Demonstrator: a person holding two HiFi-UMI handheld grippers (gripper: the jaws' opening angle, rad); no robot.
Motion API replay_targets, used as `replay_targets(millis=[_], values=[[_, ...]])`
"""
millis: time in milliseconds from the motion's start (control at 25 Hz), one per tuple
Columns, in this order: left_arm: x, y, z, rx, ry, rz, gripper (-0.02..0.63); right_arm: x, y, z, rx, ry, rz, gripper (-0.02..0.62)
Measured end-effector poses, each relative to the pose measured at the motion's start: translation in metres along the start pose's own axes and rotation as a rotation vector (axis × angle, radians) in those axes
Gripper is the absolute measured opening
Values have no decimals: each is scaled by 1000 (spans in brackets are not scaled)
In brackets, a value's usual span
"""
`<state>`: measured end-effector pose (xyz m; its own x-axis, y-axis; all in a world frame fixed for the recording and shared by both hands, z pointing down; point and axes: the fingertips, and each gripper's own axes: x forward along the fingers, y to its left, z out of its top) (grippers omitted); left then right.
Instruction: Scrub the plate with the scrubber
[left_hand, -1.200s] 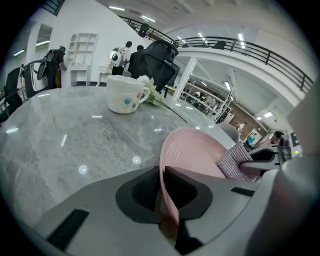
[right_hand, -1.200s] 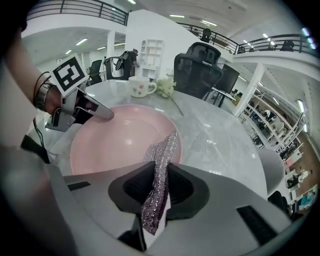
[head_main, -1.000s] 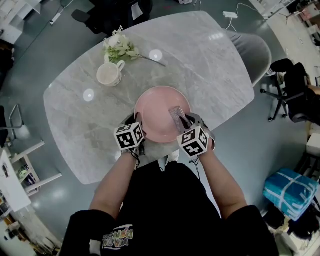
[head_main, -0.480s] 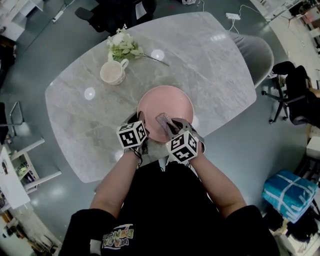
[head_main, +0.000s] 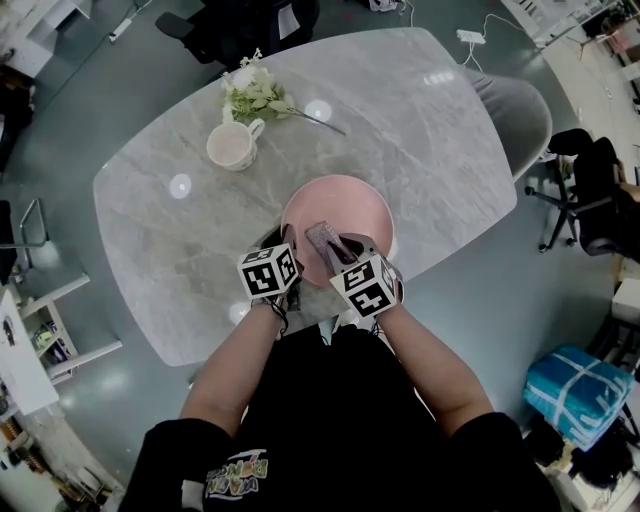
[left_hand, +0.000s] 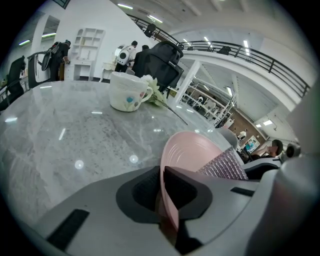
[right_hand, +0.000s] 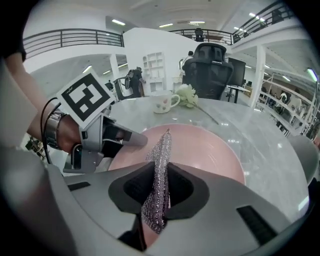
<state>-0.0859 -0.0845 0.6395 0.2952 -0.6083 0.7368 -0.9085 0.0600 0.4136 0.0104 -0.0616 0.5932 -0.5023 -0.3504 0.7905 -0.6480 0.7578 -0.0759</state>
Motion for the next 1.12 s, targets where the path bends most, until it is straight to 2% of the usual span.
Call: replay_targets(millis=[360,760,1120], values=[[-2,-1,2,-31,1,-24,37,26,7,28,2,11,35,74],[-1,-1,2,-17,5,-28,37,44,-19,21,-156,99,-52,75],[1,0,2,-17,4,-27,37,38,-76,19,-167,117,-177,75]])
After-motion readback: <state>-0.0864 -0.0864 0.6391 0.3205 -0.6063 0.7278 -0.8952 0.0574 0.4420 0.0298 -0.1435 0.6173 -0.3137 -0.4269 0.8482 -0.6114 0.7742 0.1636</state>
